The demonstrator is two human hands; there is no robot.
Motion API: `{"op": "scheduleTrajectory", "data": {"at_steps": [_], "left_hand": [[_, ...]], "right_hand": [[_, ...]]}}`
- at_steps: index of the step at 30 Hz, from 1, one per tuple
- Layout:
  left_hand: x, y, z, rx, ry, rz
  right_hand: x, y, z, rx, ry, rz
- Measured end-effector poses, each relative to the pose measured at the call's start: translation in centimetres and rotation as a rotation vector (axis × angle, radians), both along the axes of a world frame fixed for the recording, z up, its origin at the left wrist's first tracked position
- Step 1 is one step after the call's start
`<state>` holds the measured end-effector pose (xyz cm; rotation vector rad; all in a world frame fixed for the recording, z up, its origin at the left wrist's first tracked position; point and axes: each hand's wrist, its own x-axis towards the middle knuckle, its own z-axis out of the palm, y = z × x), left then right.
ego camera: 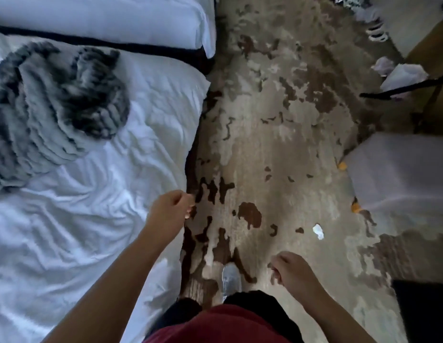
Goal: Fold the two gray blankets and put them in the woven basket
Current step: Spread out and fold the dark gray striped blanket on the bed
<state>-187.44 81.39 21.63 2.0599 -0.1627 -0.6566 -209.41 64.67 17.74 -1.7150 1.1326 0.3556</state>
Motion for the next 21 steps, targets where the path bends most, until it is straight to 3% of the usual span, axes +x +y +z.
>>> {"op": "scheduleTrajectory", "data": {"at_steps": [6, 13, 17, 21], "left_hand": [[3.9, 7.4, -1.8, 0.110, 0.122, 0.496], [3.7, 12.8, -8.9, 0.104, 0.347, 0.991], [9.6, 10.6, -12.3, -0.015, 0.527, 1.103], [23.4, 6.2, -10.4, -0.129, 0.453, 1.003]], "right_hand": [[20.9, -4.9, 1.7, 0.010, -0.118, 0.437], [43.1, 0.0, 1.2, 0.080, -0.283, 0.640], [50.1, 1.5, -0.4, 0.077, -0.206, 0.737], [53.5, -0.4, -1.5, 0.099, -0.055, 0.836]]}}
